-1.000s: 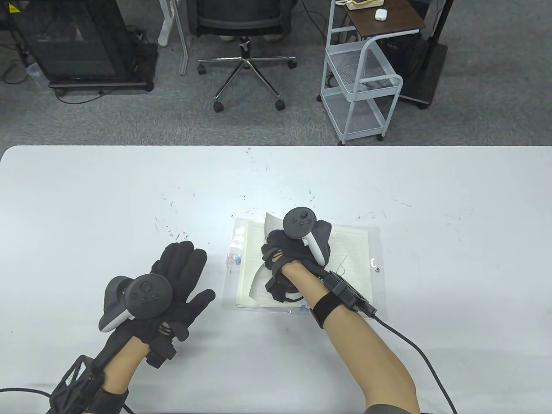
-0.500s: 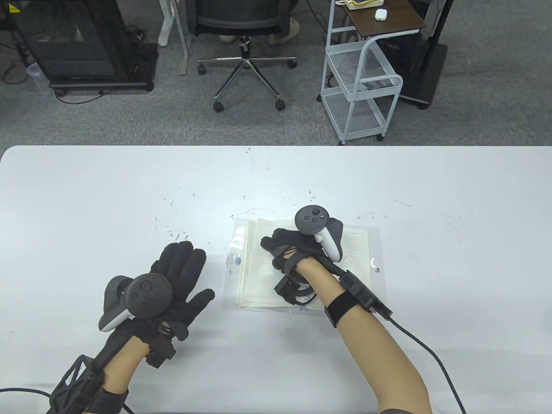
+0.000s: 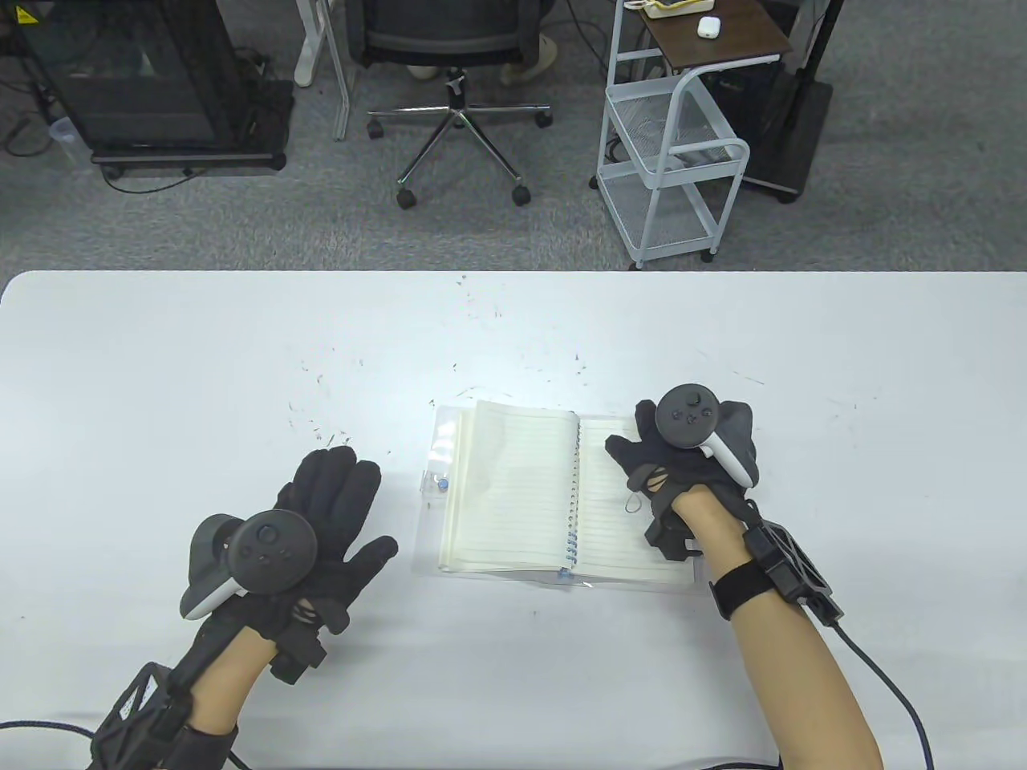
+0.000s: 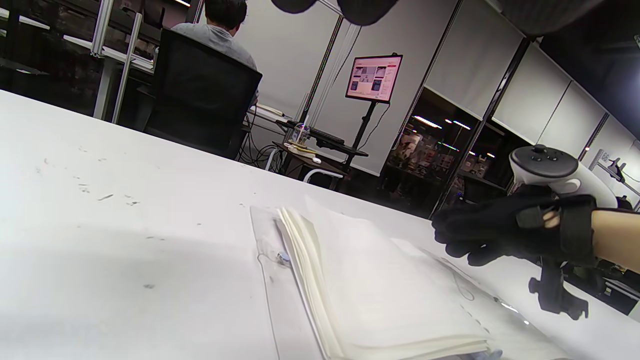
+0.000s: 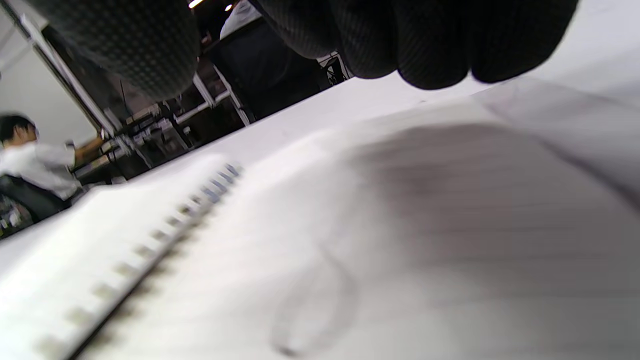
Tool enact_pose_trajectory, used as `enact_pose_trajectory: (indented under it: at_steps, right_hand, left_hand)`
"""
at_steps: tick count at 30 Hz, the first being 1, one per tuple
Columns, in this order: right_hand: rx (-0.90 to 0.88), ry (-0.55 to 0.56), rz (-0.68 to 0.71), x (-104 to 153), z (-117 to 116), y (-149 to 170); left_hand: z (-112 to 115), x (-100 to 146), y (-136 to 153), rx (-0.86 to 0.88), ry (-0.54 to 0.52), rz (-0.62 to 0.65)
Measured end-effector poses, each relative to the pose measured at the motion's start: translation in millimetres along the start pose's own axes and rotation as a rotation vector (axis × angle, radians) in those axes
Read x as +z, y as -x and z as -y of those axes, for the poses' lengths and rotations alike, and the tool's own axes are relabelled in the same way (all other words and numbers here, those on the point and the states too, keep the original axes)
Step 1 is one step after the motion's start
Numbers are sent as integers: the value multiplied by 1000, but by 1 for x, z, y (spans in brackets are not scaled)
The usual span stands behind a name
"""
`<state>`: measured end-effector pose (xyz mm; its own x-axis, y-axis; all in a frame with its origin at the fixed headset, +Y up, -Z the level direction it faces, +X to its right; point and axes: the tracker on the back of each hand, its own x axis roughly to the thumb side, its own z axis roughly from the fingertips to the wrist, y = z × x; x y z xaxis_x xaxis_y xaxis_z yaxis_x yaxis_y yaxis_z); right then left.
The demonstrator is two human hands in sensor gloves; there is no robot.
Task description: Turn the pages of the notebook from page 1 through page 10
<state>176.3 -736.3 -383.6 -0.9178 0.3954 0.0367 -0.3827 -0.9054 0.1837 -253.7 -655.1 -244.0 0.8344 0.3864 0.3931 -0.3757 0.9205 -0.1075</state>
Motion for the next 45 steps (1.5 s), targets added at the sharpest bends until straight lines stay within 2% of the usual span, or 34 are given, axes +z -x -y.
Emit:
enact_pose_trajectory:
  at_steps: [5,12,23,27,33,45]
  right_hand:
    - [204,-98,20,-7,-22,10]
    - [207,-258,3,-13,-42,17]
    - [143,-254,53,-2,-44,8]
    - [122,-203,85,2,-40,0]
    - [-36,-163,80,12,-32,-9]
    - [-540,-88,-27,31,-19,-6]
  left_hand:
    - [3,-1,1,-3,19,-6]
    - [3,-1,0,-3,23,-6]
    - [4,-1,-1,-5,26,-1]
    - [2,-1,-2,-2,15,2]
    - [1,0,-3,-5,9,11]
    - [0,1,-3,0,-2,15]
